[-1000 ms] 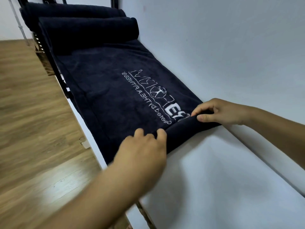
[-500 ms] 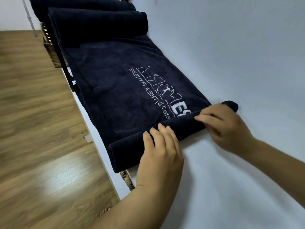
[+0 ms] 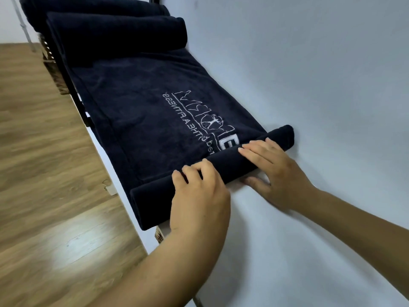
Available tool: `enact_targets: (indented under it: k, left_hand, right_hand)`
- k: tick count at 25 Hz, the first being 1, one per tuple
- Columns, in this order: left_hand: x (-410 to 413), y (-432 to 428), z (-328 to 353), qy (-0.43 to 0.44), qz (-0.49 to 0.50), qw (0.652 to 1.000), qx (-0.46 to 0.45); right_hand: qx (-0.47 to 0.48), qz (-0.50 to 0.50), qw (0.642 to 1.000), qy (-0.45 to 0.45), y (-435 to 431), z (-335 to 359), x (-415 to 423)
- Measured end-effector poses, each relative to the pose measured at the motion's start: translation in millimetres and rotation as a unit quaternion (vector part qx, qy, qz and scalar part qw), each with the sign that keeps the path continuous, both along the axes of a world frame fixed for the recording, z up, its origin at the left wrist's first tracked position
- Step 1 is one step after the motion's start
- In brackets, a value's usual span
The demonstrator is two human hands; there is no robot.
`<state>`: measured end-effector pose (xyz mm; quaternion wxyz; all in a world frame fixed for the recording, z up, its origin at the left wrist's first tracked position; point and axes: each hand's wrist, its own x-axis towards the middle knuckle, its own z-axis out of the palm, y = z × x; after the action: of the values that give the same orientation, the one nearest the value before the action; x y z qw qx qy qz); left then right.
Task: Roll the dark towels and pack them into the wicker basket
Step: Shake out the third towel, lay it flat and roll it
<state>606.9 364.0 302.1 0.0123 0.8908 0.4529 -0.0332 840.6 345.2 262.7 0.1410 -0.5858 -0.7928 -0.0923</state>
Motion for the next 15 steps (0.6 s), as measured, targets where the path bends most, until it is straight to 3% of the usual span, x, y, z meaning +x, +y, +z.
enact_targets:
  k: [3,10,13,15]
  left_hand:
    - [-0.5,7.7,8.1,0.004,-0.03,0.999,0.011]
    - [-5.7,-14.6,-27.0,-0.07,-0.026,0.99,0.116]
    - [-8.4,-31.9,-23.0,-0.122,-0.04,0.987,0.102]
    - [-5.6,-45.0,-24.8,-0.148,-0.009,0.986,0.079]
  right_hand:
    - [0.022,0.027,0.999,0.026,16.6,0.8,4.6]
    - [0.078,0.043,0.996,-0.005,4.1,2.6,6.5]
    - [0.064,0.035,0.997,-0.004,-8.0,4.3,4.7]
    - [0.003,0.046,0.999,0.003,0.9,11.9,8.1]
